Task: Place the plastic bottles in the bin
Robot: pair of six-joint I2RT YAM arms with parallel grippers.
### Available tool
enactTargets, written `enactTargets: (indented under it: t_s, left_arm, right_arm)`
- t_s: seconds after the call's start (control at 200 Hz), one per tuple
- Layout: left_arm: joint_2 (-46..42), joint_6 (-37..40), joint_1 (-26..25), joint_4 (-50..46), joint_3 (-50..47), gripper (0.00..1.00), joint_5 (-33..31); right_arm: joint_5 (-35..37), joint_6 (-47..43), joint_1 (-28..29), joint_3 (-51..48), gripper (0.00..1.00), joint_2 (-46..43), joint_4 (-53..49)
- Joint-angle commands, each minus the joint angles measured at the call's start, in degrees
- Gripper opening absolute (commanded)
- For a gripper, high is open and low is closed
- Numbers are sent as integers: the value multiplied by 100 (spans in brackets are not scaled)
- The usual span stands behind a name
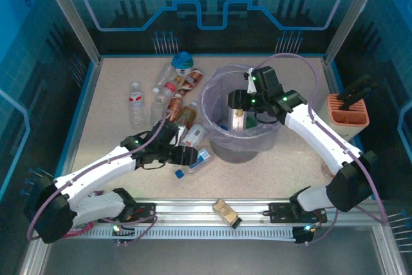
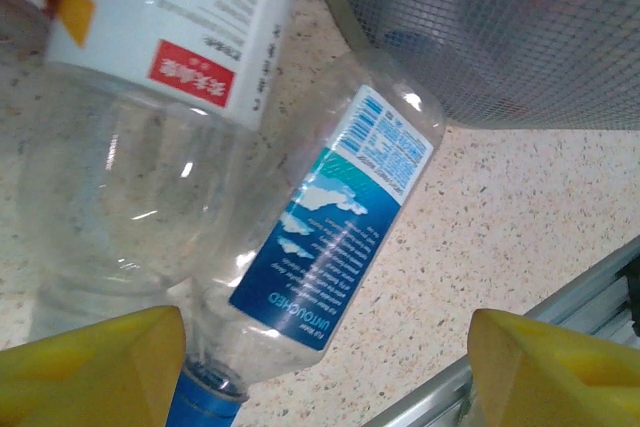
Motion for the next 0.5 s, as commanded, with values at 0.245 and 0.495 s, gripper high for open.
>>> enactTargets:
  t_s: [0.245, 0.495]
  left_arm:
    - [742, 202, -527, 57, 100, 79, -457]
    - [1034, 351, -640, 3, 150, 80, -667]
  right_arm:
    - [103, 540, 171, -603, 55, 12, 693]
    - [331, 348, 191, -378, 80, -200, 280]
